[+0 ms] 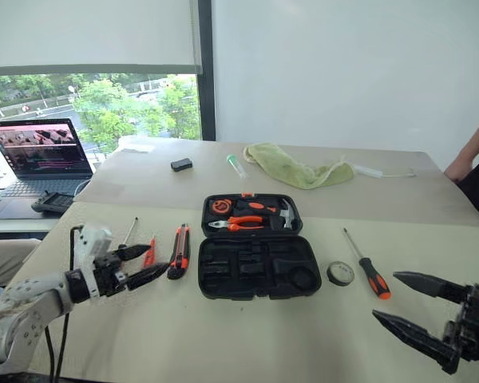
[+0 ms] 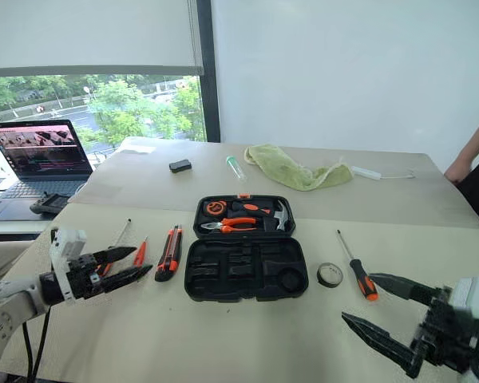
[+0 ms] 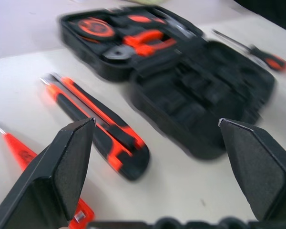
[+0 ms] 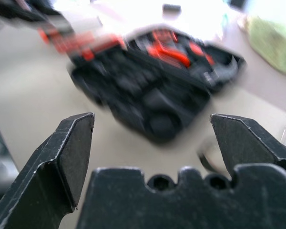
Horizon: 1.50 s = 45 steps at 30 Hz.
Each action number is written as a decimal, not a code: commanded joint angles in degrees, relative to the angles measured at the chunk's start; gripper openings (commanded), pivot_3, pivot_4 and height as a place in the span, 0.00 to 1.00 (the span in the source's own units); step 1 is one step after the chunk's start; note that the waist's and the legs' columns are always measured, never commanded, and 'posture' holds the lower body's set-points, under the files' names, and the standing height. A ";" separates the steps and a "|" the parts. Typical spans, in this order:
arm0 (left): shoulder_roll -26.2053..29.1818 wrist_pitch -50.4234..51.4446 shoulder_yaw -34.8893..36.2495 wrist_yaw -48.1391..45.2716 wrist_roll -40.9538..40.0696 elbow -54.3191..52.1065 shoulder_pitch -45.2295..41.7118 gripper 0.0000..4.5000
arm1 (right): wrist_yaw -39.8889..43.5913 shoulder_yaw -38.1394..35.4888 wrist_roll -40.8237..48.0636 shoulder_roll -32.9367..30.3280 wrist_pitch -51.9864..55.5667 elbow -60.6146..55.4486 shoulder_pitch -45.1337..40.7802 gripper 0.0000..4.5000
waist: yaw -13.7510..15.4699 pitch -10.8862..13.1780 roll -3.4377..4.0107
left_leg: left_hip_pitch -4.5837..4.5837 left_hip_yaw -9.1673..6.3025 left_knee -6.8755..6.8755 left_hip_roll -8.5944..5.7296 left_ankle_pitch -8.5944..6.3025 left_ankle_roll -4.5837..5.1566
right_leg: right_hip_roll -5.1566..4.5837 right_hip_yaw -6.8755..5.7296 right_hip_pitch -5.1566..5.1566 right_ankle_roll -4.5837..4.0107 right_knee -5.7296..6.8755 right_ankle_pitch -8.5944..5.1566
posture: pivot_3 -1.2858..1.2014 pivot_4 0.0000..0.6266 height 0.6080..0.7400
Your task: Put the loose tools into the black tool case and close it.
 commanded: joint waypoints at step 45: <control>6.87 29.24 -16.37 5.60 17.33 46.11 -47.55 0.10 | -0.02 17.69 -4.95 -1.84 -5.26 -3.57 -11.35 1.00 | 0.29 0.24 -0.46 | -0.07 -0.10 0.16 -0.45 0.18 -0.01 | 0.20 -0.06 -0.21 0.13 0.73 -0.04 | 0.52 0.24 1.00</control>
